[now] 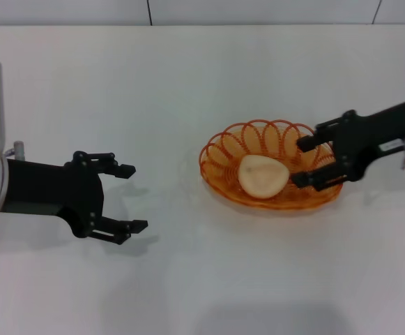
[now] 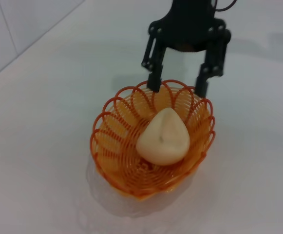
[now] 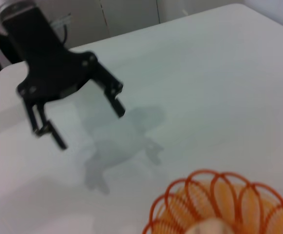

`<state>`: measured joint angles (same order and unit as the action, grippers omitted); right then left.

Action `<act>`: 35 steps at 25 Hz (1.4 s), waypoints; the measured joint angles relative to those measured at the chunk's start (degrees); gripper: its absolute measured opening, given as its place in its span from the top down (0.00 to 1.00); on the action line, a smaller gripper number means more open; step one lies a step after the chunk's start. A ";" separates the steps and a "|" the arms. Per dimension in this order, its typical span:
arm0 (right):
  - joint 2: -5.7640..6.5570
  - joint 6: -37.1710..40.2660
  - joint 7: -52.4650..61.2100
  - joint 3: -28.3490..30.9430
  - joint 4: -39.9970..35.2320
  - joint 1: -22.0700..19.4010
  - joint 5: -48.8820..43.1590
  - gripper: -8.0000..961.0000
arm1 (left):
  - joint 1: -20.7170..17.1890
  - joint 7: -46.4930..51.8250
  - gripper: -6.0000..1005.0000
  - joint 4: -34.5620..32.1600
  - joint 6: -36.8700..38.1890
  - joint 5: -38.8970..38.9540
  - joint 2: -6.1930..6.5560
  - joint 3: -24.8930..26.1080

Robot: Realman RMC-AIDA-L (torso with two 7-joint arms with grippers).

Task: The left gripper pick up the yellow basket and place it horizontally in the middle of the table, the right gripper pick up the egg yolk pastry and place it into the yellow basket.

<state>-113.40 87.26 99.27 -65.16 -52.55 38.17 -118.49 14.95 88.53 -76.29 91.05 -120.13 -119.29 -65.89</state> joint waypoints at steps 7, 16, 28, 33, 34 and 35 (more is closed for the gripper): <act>1.04 9.49 -9.30 12.71 2.04 -3.13 0.18 0.24 | 2.12 -0.78 0.11 3.48 0.05 0.00 0.22 3.17; 3.30 14.10 -14.07 20.44 5.96 -5.83 0.37 0.20 | 5.22 -3.71 0.11 8.30 3.92 1.03 0.43 9.91; 3.80 14.25 -16.81 21.33 8.66 -6.74 0.90 0.20 | 8.42 -4.72 0.11 13.83 8.38 3.40 2.40 13.04; 3.73 13.96 -17.02 21.44 8.78 -6.84 0.90 0.20 | 8.52 -4.82 0.11 14.14 8.59 3.27 2.40 13.15; 3.69 13.87 -17.04 21.44 8.79 -6.85 0.90 0.20 | 8.53 -4.84 0.11 14.15 8.60 3.26 2.39 13.16; 3.67 13.84 -17.05 21.45 8.80 -6.86 0.90 0.20 | 8.53 -4.84 0.11 14.15 8.60 3.24 2.38 13.16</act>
<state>-109.73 101.11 82.21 -43.71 -43.76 31.32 -117.59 23.48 83.69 -62.14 99.65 -116.89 -116.90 -52.73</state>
